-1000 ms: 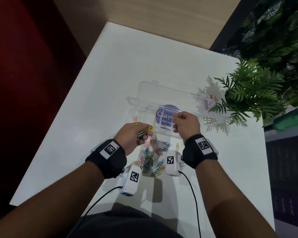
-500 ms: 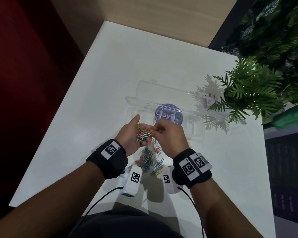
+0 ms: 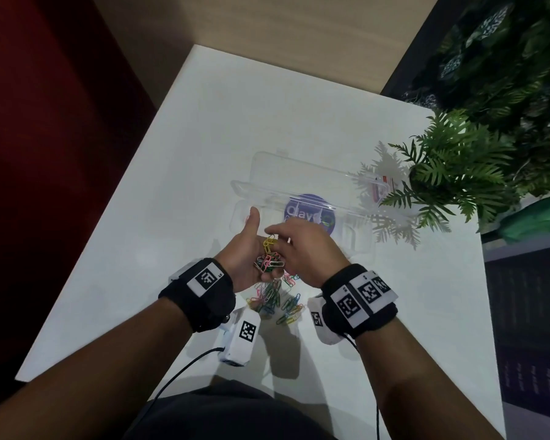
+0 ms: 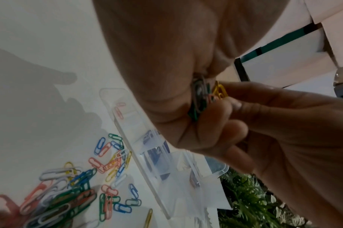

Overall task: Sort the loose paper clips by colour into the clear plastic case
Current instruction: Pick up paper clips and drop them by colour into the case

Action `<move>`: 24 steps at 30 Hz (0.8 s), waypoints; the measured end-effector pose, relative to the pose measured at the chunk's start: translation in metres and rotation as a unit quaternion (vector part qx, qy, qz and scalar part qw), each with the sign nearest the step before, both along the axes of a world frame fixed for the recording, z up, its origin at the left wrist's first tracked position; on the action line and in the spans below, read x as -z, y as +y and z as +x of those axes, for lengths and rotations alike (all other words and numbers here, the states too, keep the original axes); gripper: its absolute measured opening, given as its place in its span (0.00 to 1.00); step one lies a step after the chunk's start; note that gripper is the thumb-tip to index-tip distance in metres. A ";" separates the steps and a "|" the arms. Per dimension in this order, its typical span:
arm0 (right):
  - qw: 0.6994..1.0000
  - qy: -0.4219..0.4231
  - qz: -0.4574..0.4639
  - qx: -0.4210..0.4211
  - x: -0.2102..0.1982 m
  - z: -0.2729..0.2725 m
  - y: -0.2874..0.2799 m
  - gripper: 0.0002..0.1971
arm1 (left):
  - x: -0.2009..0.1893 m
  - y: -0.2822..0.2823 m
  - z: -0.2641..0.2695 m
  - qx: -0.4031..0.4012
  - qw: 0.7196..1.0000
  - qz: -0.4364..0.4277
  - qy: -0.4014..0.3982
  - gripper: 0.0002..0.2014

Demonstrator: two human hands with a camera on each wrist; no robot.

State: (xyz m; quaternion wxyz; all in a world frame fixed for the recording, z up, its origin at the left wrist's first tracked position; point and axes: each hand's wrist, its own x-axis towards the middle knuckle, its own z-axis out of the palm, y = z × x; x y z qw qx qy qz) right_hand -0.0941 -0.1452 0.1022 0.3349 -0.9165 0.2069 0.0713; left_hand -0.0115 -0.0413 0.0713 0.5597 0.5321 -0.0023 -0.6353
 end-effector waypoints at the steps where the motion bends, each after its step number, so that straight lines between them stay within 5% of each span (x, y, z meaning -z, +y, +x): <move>1: 1.000 0.007 -0.012 -0.015 0.001 0.000 0.001 0.14 | 0.000 0.001 0.000 0.015 1.000 -0.002 -0.009 0.47; 13: 0.999 -0.031 -0.027 -0.002 0.011 -0.012 0.008 0.06 | 0.010 0.002 -0.005 0.049 0.999 0.006 -0.016 0.48; 18: 0.984 -0.067 0.084 0.143 0.016 -0.023 -0.009 0.06 | 0.013 0.003 -0.002 0.048 0.998 0.039 -0.021 0.52; 24: 0.947 -0.033 0.066 0.312 0.037 -0.033 -0.067 0.08 | 0.017 0.006 0.004 0.005 0.998 0.055 -0.005 0.51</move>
